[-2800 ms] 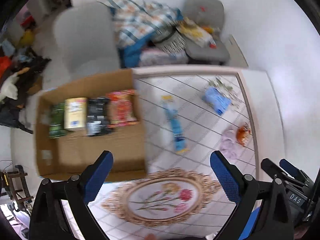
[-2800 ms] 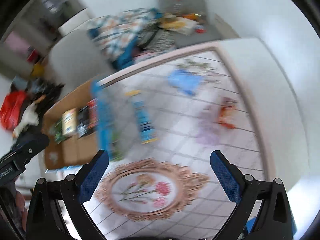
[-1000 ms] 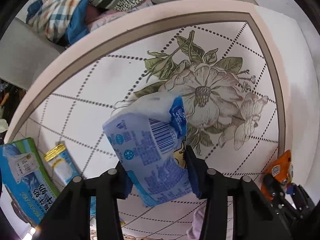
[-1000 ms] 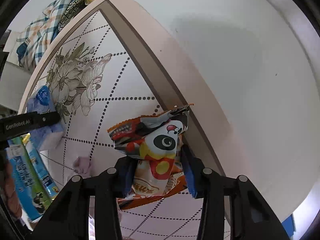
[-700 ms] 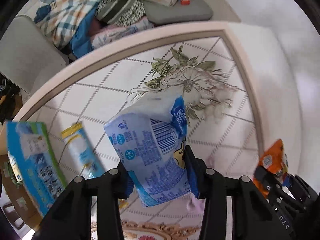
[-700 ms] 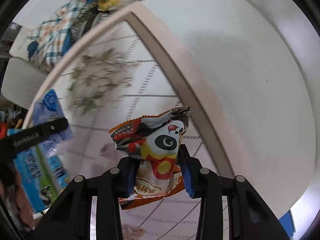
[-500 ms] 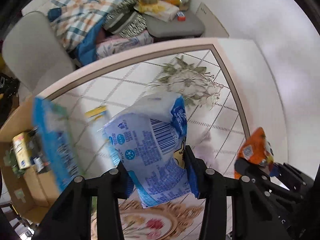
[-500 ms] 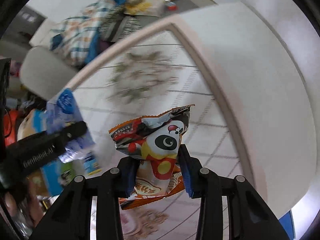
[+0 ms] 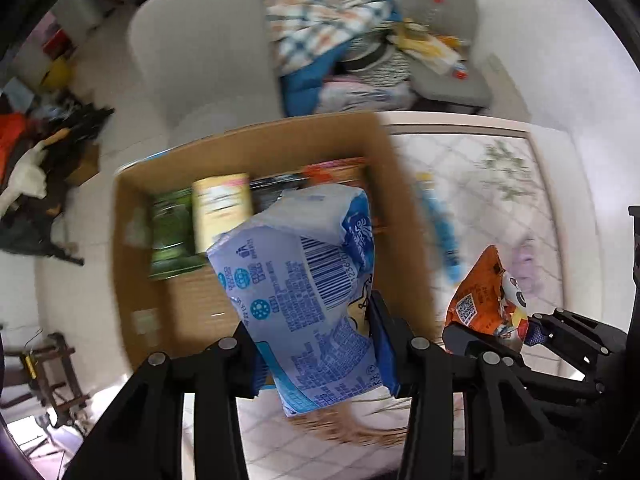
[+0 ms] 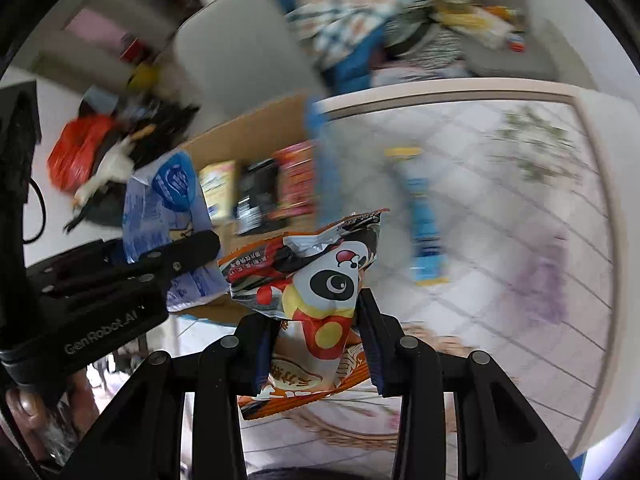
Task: Organize soft objects
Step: 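Carry both packs over the box and open both tools to drop them, then grasp the blue tube pack with the left tool while the right grasps the lilac cloth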
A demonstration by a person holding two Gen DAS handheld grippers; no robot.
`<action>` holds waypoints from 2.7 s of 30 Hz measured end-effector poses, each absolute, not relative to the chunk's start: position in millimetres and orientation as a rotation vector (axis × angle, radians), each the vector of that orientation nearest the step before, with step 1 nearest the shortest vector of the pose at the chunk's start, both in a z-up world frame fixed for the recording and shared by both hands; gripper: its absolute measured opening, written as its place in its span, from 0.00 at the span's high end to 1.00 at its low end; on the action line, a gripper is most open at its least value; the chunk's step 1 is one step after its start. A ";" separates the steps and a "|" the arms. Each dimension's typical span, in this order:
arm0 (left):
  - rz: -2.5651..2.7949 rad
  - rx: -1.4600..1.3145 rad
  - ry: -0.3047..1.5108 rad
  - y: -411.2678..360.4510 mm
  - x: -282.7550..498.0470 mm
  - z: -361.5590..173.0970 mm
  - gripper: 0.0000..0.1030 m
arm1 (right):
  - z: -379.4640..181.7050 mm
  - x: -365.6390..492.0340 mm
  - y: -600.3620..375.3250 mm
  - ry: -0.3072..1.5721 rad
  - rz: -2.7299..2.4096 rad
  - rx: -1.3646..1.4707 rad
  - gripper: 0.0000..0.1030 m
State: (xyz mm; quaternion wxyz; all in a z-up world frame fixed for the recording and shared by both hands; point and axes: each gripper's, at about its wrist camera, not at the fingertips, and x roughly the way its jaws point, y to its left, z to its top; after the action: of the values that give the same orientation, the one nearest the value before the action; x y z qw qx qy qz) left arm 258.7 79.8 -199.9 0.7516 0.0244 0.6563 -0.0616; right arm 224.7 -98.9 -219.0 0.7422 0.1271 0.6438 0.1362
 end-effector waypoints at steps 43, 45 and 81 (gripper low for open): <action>-0.025 -0.047 1.657 220.8 257.0 -278.7 0.03 | -311.7 258.7 68.7 1.565 0.319 0.057 0.17; 0.001 -0.056 1.630 220.7 246.9 -274.0 0.03 | -306.4 254.8 64.0 1.557 0.303 0.039 0.08; 0.082 -0.116 1.228 174.6 128.3 -114.4 0.02 | -132.0 140.0 -9.8 1.254 0.270 0.030 0.02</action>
State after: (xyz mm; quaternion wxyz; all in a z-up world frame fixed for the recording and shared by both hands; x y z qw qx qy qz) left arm 128.3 174.6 -114.4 0.8151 -0.0543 0.5755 0.0385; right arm 140.0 -9.8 -132.0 0.8011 0.0141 0.5850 0.1258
